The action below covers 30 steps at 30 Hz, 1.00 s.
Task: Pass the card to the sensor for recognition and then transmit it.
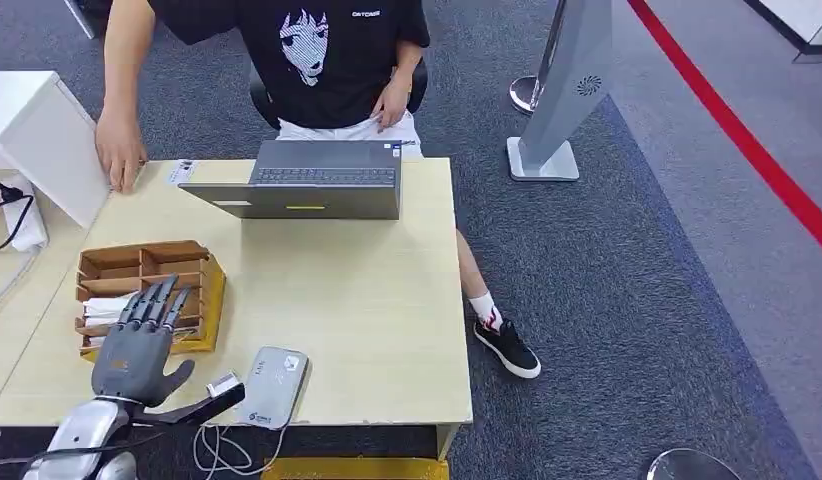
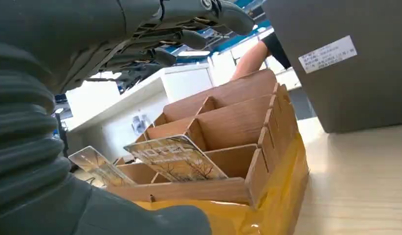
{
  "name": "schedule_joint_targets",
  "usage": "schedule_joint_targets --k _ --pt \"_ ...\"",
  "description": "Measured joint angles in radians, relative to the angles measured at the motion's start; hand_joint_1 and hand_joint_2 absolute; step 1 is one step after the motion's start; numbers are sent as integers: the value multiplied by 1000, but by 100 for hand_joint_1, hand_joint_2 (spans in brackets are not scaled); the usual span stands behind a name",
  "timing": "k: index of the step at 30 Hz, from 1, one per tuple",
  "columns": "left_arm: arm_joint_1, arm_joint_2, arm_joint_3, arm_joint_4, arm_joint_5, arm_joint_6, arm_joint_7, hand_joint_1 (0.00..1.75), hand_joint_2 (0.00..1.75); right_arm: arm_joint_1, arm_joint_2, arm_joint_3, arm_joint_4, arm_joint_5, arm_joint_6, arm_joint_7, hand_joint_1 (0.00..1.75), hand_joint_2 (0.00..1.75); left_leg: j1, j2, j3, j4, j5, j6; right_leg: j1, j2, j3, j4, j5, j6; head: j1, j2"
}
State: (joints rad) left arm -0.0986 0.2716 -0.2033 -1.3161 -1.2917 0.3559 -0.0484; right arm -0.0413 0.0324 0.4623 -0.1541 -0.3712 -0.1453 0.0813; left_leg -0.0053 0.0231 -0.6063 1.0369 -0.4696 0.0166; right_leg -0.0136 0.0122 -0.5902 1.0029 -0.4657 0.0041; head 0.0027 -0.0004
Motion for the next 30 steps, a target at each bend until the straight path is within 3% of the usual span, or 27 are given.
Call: schedule_joint_targets --k 12,17,30 --pt "-1 0 0 32 -4 5 0 0 175 0 0 0 0 0 0 0 0 175 0 0 0 0 0 0 0 0 0 0 0 0 0 0" --pt "-6 6 3 32 -45 93 16 0 175 0 0 2 0 0 0 1 0 175 0 0 0 0 0 0 0 0 0 0 0 0 0 0" --pt "-12 47 73 38 8 115 -2 0 175 0 0 4 0 2 0 1 0 175 0 0 0 0 0 0 0 0 0 0 0 0 0 0"
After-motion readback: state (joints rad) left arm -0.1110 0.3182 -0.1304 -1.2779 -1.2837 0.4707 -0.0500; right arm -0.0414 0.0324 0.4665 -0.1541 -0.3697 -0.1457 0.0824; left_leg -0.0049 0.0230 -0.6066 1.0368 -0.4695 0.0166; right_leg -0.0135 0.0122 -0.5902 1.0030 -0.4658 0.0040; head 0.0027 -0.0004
